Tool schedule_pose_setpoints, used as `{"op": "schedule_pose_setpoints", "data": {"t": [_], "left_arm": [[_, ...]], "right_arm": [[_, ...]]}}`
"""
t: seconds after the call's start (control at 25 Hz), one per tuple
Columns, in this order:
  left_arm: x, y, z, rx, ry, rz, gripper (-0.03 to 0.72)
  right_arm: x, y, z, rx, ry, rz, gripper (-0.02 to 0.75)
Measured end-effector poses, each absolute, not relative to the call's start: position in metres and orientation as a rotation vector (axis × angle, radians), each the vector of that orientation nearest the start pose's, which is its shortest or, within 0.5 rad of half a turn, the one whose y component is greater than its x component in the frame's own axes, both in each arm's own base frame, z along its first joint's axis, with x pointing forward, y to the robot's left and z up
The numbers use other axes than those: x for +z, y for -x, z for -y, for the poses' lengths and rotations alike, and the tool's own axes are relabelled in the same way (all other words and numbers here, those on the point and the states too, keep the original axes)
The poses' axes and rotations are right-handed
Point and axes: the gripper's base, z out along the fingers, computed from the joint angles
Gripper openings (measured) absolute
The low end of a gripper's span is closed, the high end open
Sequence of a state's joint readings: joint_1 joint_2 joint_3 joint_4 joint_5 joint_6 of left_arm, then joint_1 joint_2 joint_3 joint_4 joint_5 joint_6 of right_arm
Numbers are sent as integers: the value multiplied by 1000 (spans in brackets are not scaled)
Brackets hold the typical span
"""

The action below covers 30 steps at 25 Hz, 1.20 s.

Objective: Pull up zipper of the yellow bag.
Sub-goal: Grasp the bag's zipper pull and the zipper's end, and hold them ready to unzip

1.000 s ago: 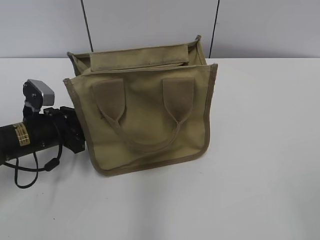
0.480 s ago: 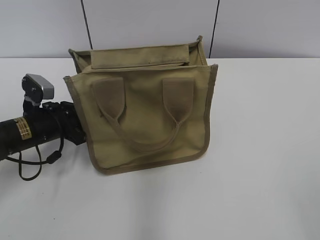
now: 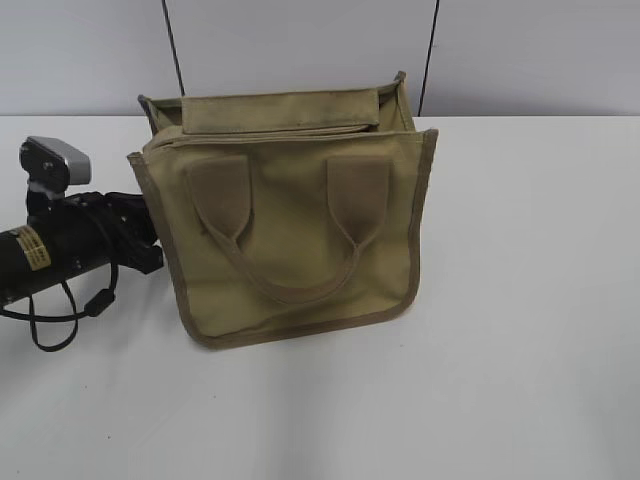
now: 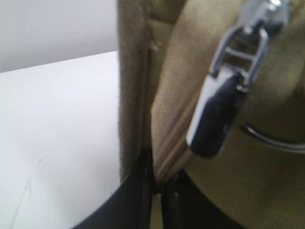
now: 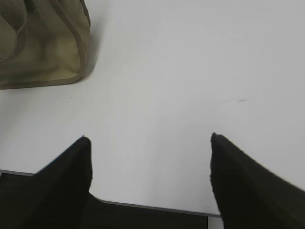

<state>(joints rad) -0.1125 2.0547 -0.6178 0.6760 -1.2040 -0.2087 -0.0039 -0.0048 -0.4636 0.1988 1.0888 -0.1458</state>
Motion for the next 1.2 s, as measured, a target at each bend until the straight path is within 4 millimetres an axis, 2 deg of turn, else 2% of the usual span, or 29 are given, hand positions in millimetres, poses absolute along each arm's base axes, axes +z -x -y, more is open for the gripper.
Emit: {"op": "schedule_pose_setpoints", "data": {"t": [0.2, 0.48, 0.72, 0.84, 1.04, 1.2], "left_arm": [[126, -296, 83, -534, -562, -1654, 8], [168, -287, 75, -375, -617, -1695, 8], [176, -284, 73, -298, -664, -1699, 8], [177, -284, 72, -288, -675, -1697, 8], [181, -283, 71, -299, -645, -1710, 8], [190, -284, 70, -290, -632, -1754, 8]], "right_arm": [[266, 4, -17, 162, 157, -2083, 563], [267, 4, -20, 205, 157, -2073, 563], [269, 4, -21, 222, 155, -2056, 563], [281, -1, -21, 226, 147, -2031, 563], [312, -38, -23, 283, 111, -1961, 563], [324, -80, -32, 363, 236, -2034, 563]]}}
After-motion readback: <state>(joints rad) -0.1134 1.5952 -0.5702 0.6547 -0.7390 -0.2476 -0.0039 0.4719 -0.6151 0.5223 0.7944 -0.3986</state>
